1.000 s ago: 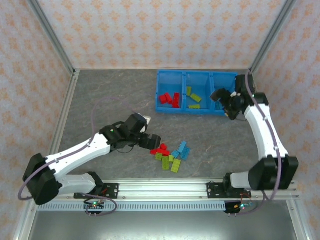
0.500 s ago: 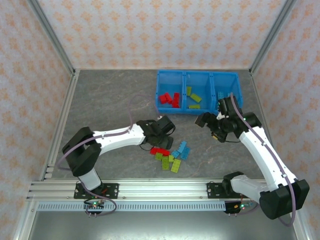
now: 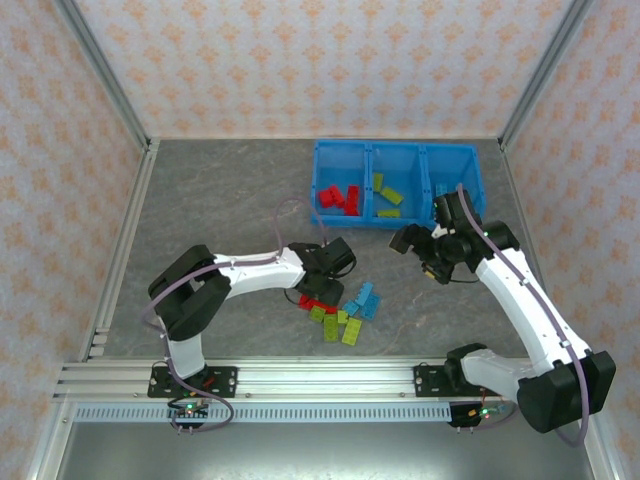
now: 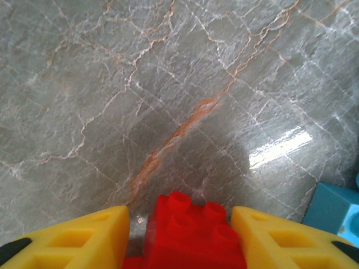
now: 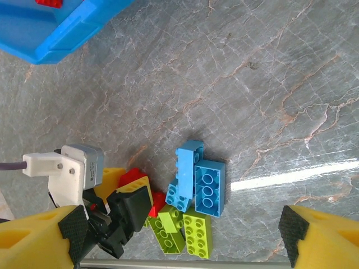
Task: Sort the legos into containers by color
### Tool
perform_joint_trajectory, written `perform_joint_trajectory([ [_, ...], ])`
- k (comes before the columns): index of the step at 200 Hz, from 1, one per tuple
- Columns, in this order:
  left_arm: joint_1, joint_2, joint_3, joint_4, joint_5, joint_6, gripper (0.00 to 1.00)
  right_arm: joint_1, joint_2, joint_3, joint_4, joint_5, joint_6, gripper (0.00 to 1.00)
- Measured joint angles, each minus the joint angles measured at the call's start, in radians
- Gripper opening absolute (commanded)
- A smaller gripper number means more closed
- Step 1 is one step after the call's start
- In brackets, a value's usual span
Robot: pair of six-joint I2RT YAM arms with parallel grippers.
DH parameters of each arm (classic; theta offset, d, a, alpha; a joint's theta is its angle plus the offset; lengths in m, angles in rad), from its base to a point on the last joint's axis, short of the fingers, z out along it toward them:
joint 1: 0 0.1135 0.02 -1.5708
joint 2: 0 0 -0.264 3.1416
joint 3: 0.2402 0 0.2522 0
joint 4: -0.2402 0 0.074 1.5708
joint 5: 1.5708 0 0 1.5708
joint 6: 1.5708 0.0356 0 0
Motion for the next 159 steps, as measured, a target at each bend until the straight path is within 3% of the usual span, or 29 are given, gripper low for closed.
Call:
perform_joint_trajectory([
  [35,0.000,0.002,0.006,-0.012,-0.005,0.009,0.32,0.000,0.000,0.000,0.000,0.007,0.000,0.90],
  [77,0.003,-0.084,0.059,-0.058,-0.038,0.008,0.29,0.002,-0.002,0.010,-0.009,0.005,0.008,0.90],
  [117,0.068,-0.147,0.341,-0.101,-0.125,0.047,0.29,0.068,-0.035,0.066,0.021,-0.039,0.024,0.90],
  [159,0.180,0.106,0.754,-0.140,-0.214,0.105,0.29,0.135,-0.058,0.104,0.064,-0.045,0.056,0.90],
])
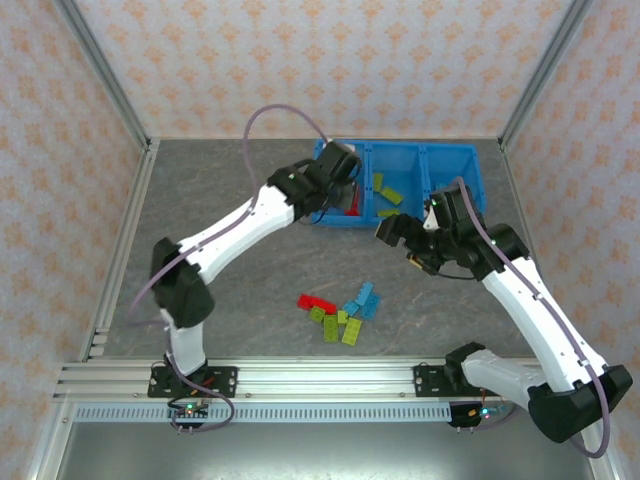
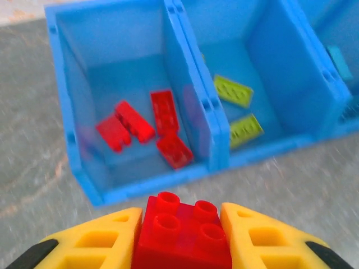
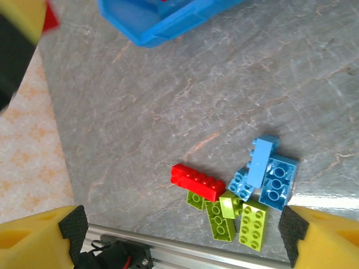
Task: Sort the legos into containers by color
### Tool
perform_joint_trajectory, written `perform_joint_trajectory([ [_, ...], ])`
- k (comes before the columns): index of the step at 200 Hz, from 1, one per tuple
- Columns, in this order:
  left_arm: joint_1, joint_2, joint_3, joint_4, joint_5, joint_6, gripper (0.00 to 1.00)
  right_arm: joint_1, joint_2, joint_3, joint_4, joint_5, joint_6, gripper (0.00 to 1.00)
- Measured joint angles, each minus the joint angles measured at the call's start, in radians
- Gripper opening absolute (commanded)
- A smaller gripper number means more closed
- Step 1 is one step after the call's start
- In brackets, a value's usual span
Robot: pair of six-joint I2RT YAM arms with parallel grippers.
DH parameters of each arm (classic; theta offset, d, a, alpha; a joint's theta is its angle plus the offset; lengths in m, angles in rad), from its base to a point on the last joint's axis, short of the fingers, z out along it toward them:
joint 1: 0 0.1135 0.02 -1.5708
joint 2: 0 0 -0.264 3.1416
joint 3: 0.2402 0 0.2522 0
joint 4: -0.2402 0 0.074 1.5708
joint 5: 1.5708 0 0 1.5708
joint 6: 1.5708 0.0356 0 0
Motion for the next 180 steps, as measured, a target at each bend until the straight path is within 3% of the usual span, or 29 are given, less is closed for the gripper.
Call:
perform_joint_trajectory([
  [56,0.066,0.406,0.286,-0.024,-0.040,0.053,0.38,0.031,-0.016,0.003,-0.013,0.021,0.011,0.90],
  [74,0.065,0.443,0.321,-0.032,-0.049,0.071,0.52,0.031,-0.035,0.003,-0.020,0.026,0.014,0.90],
  [100,0.065,0.439,0.365,-0.038,-0.051,0.080,0.55,0.033,-0.048,0.003,-0.022,0.027,0.018,0.90],
  [117,0.065,0.395,0.343,-0.028,-0.051,0.091,0.56,0.035,-0.048,-0.003,-0.021,0.027,0.018,0.90],
  [134,0.063,0.275,0.204,0.018,-0.046,0.097,0.58,0.041,-0.046,-0.015,-0.027,0.038,0.018,0.90],
  [180,0.023,-0.300,-0.277,0.185,-0.010,0.142,0.64,0.151,0.008,-0.066,-0.049,0.125,0.061,0.88],
])
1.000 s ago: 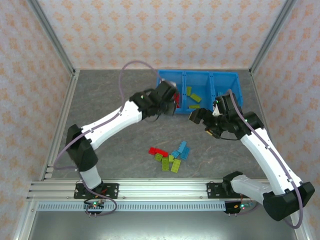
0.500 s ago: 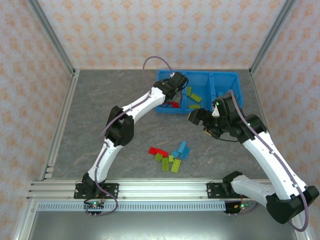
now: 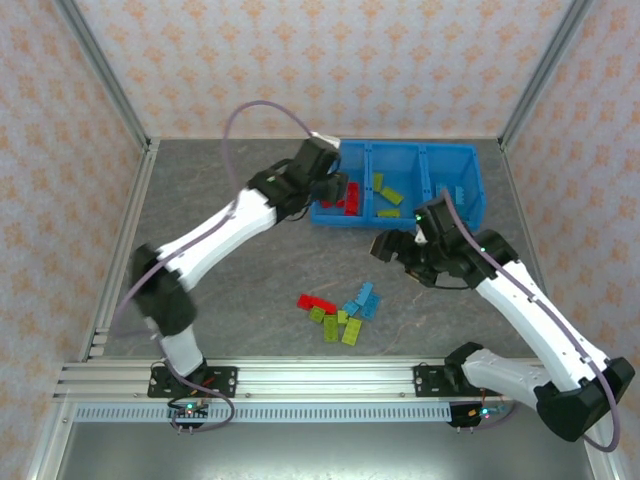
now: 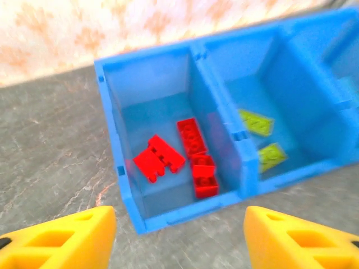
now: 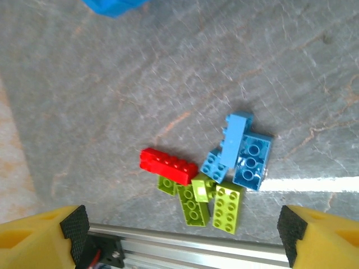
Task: Sort the legos into containers by color
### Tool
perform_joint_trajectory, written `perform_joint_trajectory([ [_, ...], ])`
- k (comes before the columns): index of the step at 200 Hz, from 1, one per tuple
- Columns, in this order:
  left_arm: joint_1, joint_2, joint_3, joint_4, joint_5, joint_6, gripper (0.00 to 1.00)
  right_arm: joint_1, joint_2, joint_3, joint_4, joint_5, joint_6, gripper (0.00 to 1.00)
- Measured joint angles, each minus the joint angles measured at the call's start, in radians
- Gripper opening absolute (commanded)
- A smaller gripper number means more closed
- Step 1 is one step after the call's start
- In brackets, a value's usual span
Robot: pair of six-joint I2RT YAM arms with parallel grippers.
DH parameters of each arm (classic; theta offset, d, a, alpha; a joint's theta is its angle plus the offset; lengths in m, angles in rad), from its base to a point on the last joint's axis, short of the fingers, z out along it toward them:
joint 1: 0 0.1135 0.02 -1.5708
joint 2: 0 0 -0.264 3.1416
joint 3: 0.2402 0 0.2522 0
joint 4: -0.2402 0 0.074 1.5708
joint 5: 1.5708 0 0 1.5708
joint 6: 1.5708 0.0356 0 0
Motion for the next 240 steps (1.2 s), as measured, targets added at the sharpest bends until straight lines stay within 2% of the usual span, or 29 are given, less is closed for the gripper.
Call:
perform_joint_trajectory([
  [28,-0.055,-0.327,-0.200,0.071,0.071,0.097,0.69,0.099,0.099,-0.035,0.002,0.058,0.045,0.85],
  [44,-0.069,-0.498,-0.338,0.082,0.128,0.176,0.81,0.142,0.201,-0.040,0.021,0.082,0.058,0.81],
  [63,-0.071,-0.641,-0.496,0.079,0.209,0.282,0.92,0.160,0.315,-0.051,0.066,0.099,0.066,0.75],
  [93,-0.094,-0.800,-0.713,0.040,0.314,0.424,0.99,0.162,0.463,-0.064,0.131,0.130,0.062,0.70],
  [147,-0.097,-0.852,-0.815,-0.006,0.391,0.499,1.00,0.162,0.610,-0.064,0.209,0.192,0.031,0.59],
  [190,-0.097,-0.844,-0.862,-0.001,0.436,0.502,1.00,0.162,0.646,-0.064,0.247,0.216,0.012,0.44],
  [218,-0.097,-0.820,-0.863,0.017,0.450,0.502,1.00,0.162,0.659,-0.063,0.257,0.220,0.006,0.28],
  [240,-0.098,-0.818,-0.863,0.024,0.464,0.500,1.00,0.162,0.644,-0.054,0.253,0.244,0.010,0.20],
])
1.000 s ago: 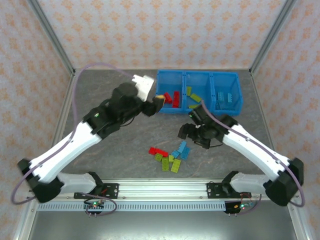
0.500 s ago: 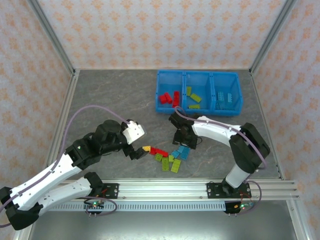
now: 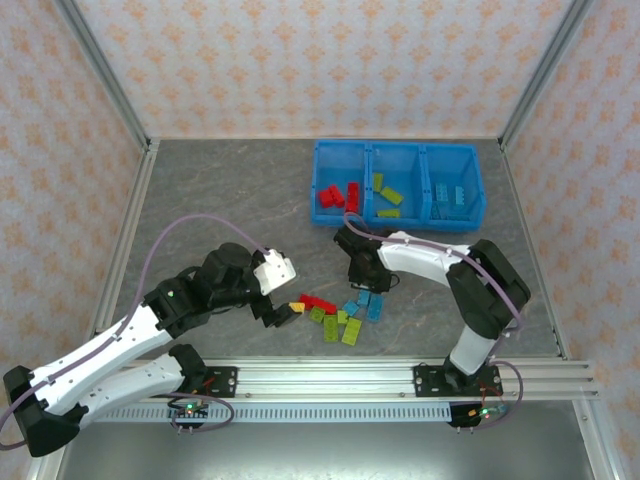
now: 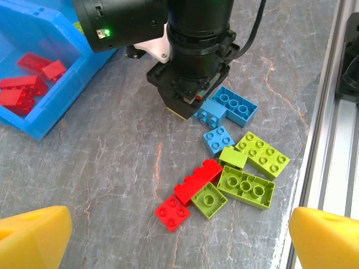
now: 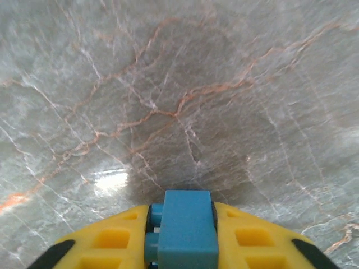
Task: Sort the legos into containers by color
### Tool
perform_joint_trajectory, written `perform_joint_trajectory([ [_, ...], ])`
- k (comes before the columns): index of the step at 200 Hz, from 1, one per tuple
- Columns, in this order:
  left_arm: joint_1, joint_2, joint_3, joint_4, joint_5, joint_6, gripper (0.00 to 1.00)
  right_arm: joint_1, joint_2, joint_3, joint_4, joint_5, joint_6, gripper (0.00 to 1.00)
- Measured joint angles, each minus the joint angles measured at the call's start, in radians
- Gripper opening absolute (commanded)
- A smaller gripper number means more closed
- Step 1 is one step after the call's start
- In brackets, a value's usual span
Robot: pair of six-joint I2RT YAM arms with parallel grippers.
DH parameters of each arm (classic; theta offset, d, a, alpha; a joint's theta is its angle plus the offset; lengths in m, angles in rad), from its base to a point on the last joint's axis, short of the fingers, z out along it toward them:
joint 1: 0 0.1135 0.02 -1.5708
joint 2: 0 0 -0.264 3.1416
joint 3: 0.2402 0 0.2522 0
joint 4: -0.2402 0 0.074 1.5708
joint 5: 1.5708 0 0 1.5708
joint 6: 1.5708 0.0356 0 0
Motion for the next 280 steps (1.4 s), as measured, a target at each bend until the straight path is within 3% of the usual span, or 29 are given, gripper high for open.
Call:
perform_joint_trajectory([
  [56,-0.027,-0.004,-0.039,0.135,0.034,-0.088,1.00,-0.048,-0.244,0.115,-0.057,0.119,-0.021,0.17],
  [82,-0.058,0.019,-0.045,0.208,0.022,-0.161,1.00,-0.161,-0.340,0.182,-0.064,0.216,-0.100,0.17],
  [102,-0.060,0.037,-0.045,0.247,-0.006,-0.228,1.00,-0.312,-0.368,0.220,-0.054,0.259,-0.187,0.16],
  [123,-0.060,0.050,-0.045,0.254,-0.039,-0.279,1.00,-0.505,-0.310,0.283,-0.036,0.288,-0.282,0.15],
  [145,-0.060,0.053,-0.039,0.240,-0.066,-0.309,1.00,-0.636,-0.146,0.404,-0.024,0.312,-0.370,0.16],
  [174,-0.060,0.045,-0.020,0.202,-0.099,-0.336,1.00,-0.703,0.101,0.570,-0.020,0.308,-0.434,0.21],
  [211,-0.060,0.029,-0.008,0.161,-0.120,-0.365,1.00,-0.733,0.325,0.762,-0.089,0.285,-0.467,0.43],
  [252,-0.060,0.026,-0.008,0.140,-0.164,-0.445,1.00,-0.734,0.308,0.806,-0.158,0.249,-0.470,0.49],
  [280,-0.064,0.043,-0.008,0.122,-0.222,-0.604,1.00,-0.734,0.107,0.641,-0.166,0.157,-0.442,0.57],
])
